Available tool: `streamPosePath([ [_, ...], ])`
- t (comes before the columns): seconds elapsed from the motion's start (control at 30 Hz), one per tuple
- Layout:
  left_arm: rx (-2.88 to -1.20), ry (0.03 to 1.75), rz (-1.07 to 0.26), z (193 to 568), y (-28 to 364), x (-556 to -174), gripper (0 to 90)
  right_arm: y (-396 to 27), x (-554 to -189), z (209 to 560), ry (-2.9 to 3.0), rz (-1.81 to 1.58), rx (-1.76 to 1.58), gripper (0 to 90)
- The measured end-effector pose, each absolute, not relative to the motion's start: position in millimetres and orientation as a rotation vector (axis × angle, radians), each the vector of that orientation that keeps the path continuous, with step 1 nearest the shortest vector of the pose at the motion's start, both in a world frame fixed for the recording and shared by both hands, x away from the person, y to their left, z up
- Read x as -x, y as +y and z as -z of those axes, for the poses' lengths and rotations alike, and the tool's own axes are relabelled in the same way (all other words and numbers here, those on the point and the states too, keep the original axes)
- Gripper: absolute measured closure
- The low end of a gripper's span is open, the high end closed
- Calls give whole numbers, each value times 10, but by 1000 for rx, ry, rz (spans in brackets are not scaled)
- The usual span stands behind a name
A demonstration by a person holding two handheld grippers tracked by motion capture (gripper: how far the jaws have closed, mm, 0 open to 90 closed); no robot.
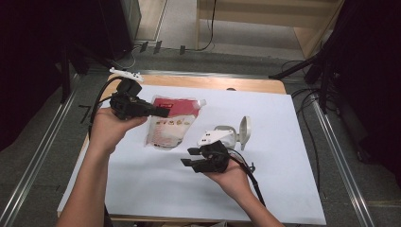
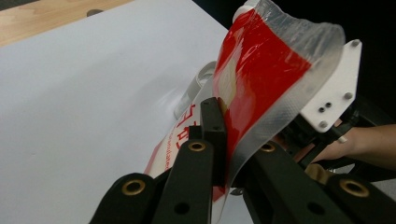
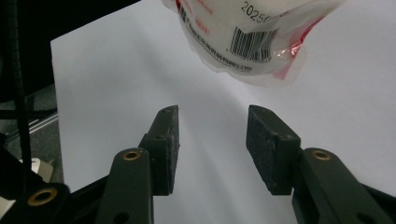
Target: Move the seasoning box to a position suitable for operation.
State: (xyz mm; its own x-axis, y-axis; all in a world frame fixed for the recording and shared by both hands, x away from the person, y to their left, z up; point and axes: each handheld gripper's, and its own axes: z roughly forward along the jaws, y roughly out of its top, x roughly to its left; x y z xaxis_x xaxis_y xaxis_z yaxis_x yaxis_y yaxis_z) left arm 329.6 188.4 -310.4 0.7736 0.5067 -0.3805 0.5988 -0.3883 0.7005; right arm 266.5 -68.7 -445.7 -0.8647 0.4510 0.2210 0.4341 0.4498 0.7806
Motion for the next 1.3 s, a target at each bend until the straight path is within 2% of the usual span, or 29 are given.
streamPosePath([
  [0.67,-2087,827,125,3069,1796,-3252,900,-350,-2783,4787,2578,-1369,-810,516],
  [1.07,-2069,825,184,3019,1749,-3208,900,-299,-2818,4982,2535,-1441,-774,502],
  [1.3,-2041,856,271,3042,1768,-3230,900,-313,-2806,5022,2456,-1457,-760,487],
])
